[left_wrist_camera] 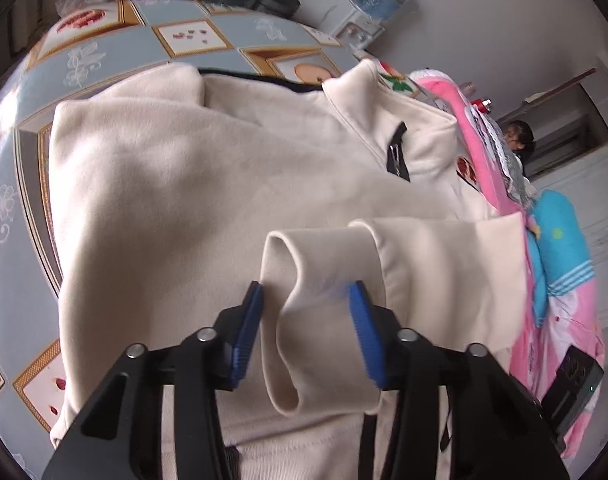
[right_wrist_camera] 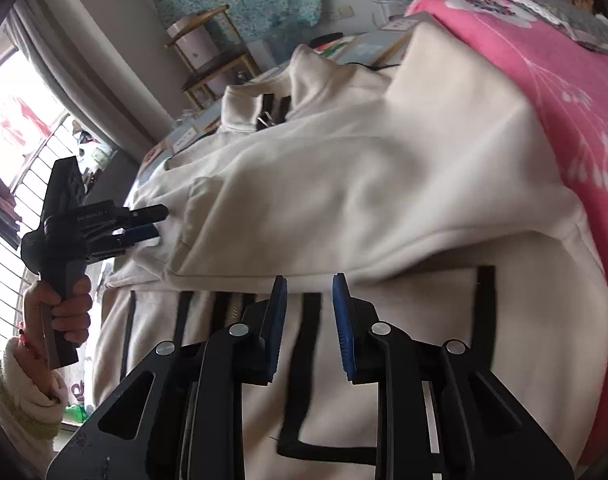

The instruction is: Fold large clothes

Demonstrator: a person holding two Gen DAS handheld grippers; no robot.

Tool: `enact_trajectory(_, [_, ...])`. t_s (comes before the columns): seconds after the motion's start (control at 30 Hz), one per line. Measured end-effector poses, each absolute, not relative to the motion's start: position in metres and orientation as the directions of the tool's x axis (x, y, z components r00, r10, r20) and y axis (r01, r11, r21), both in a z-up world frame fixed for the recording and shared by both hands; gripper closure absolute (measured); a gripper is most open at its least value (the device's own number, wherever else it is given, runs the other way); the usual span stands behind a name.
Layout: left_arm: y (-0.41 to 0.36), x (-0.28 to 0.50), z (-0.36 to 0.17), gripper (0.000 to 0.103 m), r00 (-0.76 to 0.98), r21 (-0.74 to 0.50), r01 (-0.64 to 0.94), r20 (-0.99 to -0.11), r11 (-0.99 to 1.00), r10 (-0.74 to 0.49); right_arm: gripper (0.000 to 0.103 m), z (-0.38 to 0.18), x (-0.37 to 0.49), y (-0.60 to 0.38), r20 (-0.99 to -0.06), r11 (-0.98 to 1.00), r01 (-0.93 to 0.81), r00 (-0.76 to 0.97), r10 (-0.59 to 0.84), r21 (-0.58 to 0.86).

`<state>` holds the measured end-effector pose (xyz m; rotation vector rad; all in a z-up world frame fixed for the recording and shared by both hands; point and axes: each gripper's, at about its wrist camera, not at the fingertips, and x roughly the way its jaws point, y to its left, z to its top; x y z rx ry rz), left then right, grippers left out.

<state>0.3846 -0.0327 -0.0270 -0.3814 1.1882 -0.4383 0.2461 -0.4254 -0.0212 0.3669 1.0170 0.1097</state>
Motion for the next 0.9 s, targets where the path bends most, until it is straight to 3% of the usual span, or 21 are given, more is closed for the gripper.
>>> enact_trajectory(0.03, [-0.036,0.385,-0.027,0.076,0.312,-0.490,0.129,-0.805,0.862,-0.505,0.082,-0.024,0.244,-0.428,-0.818,0.941,0.093,0.526,0.231,0.325])
enact_trajectory(0.13, [-0.045,0.384,-0.026,0.095,0.322,-0.434,0.163,-0.826,0.886,-0.464,0.082,-0.032,0.238,-0.440,-0.827,0.944,0.121,0.524,0.201,0.306])
enact_trajectory(0.27, [-0.048,0.379,0.001,0.096,0.397,-0.366,0.229,-0.811,0.902,-0.430,0.087,-0.044,0.233,-0.451,-0.829,0.936,0.149,0.523,0.198,0.318])
enact_trajectory(0.53, [0.001,0.381,0.071,0.097,0.510,-0.365,0.213,-0.750,0.907,-0.421,0.087,-0.046,0.231,-0.451,-0.823,0.934,0.140,0.528,0.211,0.329])
enact_trajectory(0.9, [0.031,0.376,-0.007,0.096,0.367,-0.319,0.100,-0.869,0.942,-0.333,0.082,-0.042,0.228,-0.454,-0.824,0.929,0.121,0.513,0.242,0.349])
